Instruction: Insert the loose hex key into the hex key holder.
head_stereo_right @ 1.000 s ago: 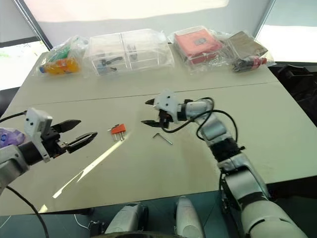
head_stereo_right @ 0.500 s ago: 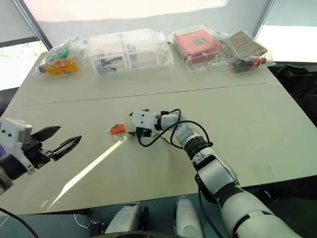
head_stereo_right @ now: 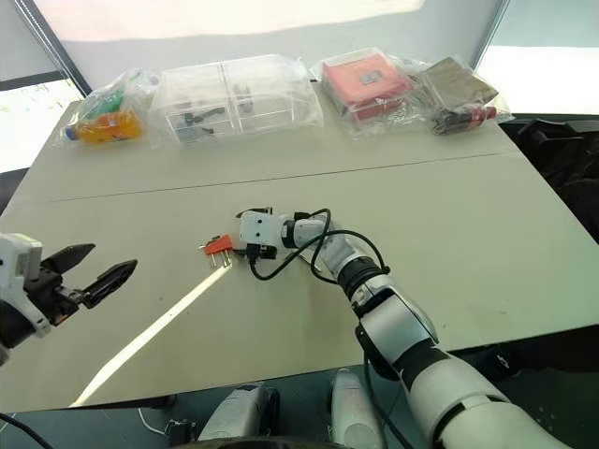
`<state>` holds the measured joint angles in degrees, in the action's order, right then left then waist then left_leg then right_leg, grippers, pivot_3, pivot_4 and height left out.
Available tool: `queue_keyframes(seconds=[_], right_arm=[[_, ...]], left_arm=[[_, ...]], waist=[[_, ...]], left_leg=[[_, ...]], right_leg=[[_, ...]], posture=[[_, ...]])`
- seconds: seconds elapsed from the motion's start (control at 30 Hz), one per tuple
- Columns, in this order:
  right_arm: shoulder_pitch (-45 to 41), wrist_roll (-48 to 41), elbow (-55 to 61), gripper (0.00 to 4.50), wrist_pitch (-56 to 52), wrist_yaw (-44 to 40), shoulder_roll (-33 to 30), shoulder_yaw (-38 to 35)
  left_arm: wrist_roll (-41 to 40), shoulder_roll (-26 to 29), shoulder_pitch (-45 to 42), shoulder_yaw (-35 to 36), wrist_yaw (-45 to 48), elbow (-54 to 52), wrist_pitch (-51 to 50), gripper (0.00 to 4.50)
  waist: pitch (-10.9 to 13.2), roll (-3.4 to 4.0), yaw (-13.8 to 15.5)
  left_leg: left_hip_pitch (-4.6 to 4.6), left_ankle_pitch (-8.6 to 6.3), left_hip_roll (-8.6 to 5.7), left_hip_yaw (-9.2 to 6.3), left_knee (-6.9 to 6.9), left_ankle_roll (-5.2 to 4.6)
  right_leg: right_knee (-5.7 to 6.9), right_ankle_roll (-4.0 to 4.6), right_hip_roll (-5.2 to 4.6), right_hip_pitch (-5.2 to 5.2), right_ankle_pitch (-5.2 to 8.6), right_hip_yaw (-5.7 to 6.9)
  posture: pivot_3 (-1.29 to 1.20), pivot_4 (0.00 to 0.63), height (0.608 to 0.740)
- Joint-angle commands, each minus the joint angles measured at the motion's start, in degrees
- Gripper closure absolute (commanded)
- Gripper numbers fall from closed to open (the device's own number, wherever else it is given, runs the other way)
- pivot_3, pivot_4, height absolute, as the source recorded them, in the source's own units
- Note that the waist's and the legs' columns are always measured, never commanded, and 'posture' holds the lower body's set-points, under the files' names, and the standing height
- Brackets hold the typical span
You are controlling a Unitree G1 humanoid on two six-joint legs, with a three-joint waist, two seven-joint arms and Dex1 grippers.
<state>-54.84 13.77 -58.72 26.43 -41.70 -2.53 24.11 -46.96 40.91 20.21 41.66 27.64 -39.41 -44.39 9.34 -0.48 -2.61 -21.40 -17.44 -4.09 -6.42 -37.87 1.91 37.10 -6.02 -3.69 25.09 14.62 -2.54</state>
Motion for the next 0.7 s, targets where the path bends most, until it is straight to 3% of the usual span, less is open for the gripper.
queue_keyframes(seconds=[0.03,0.7], right_arm=[[-0.8,0.0,0.6,0.83,0.0,-0.8,1.9,-0.2],[-1.3,0.8,-2.1,0.83,-8.2,-5.0,3.2,-0.6]], left_arm=[[0.3,-0.1,0.3,1.7,0.2,-0.6,1.5,0.03],[3.2,-1.1,0.3,-0.9,0.5,0.0,4.4,0.03]], waist=[[0.0,0.0,0.0],[0.0,0.02,0.1]], left_leg=[[0.0,0.0,0.0,0.0,0.0,0.0],[0.06,0.0,-0.01,0.0,0.0,0.0]], right_leg=[[0.0,0.0,0.0,0.0,0.0,0.0],[0.0,0.0,-0.01,-0.07,0.0,0.0]], posture=[[0.0,0.15,0.74],[0.0,0.15,0.74]])
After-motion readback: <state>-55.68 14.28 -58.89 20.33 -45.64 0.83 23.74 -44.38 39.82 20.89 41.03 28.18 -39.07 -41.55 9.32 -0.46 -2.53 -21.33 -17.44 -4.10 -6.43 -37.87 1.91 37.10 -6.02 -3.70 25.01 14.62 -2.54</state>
